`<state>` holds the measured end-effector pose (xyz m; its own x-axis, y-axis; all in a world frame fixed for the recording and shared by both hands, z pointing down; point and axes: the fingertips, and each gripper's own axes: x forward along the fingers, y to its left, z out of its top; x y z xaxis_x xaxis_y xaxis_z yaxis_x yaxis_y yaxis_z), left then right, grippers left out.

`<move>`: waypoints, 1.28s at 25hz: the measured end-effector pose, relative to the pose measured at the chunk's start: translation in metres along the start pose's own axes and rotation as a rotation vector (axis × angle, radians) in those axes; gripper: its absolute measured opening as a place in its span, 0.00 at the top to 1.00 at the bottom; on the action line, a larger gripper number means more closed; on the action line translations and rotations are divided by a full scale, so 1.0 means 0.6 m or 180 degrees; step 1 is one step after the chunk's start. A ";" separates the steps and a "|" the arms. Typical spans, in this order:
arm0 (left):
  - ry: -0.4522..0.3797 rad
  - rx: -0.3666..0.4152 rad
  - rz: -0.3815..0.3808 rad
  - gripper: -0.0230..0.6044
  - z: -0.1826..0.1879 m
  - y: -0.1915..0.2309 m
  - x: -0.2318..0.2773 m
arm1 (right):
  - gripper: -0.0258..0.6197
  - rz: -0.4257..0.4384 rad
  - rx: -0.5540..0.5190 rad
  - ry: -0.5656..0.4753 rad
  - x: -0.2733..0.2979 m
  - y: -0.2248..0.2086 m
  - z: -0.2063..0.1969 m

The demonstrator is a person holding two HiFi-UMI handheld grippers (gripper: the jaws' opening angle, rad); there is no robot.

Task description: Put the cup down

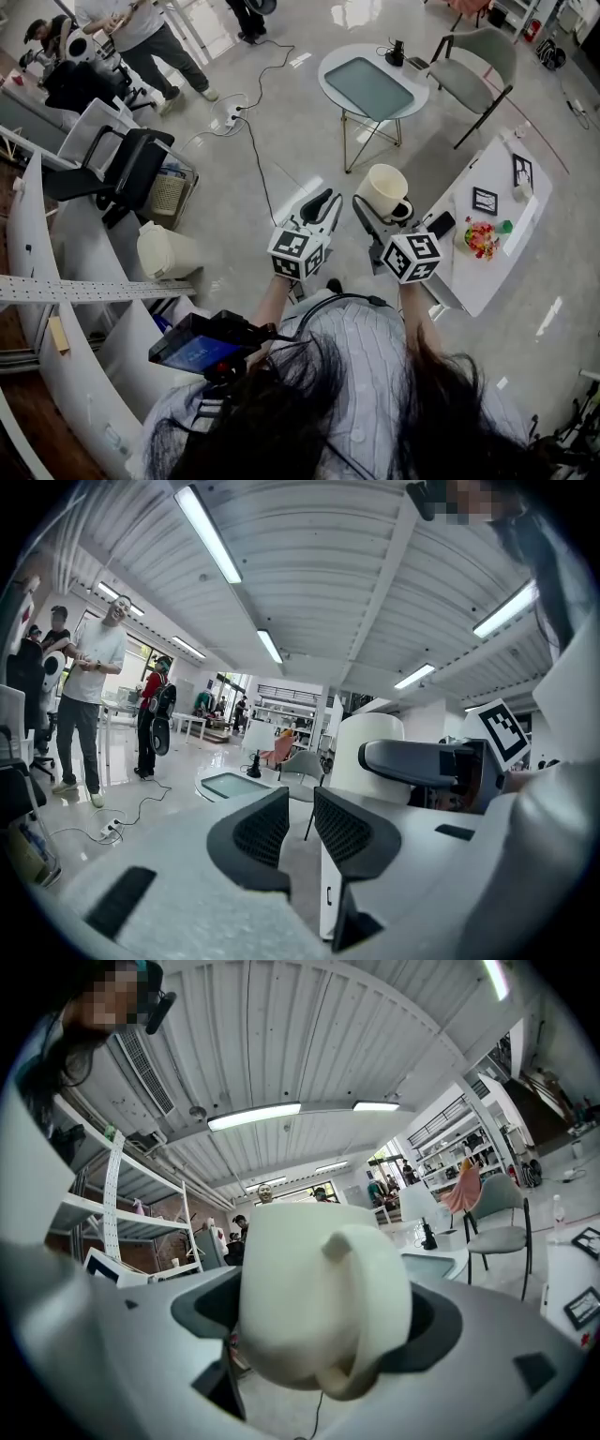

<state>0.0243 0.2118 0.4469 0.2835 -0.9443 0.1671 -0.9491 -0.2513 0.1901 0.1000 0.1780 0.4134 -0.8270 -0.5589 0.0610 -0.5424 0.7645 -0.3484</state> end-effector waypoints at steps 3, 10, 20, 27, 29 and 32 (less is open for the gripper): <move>0.0058 -0.0014 -0.0009 0.82 -0.009 0.010 -0.006 | 0.34 -0.0026 0.0013 0.0043 0.008 0.004 -0.008; 0.0058 -0.0156 0.0055 0.82 -0.022 0.044 -0.009 | 0.34 -0.0032 -0.0040 0.0156 0.034 0.011 -0.022; 0.0140 -0.0261 0.0111 0.82 -0.020 0.100 0.053 | 0.34 -0.0030 -0.0042 0.0301 0.111 -0.035 -0.018; 0.0151 -0.0296 0.0212 0.81 0.003 0.166 0.138 | 0.34 0.0051 0.0011 0.0350 0.206 -0.099 0.004; 0.0160 -0.0300 0.0223 0.82 0.013 0.179 0.168 | 0.34 0.0065 0.0026 0.0381 0.233 -0.125 0.012; 0.0164 -0.0297 0.0228 0.82 0.029 0.197 0.208 | 0.34 0.0085 0.0051 0.0405 0.272 -0.158 0.026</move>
<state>-0.0550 0.0605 0.4736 0.2243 -0.9463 0.2326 -0.9509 -0.1603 0.2648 0.0189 0.0092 0.4419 -0.8538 -0.4922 0.1694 -0.5182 0.7728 -0.3663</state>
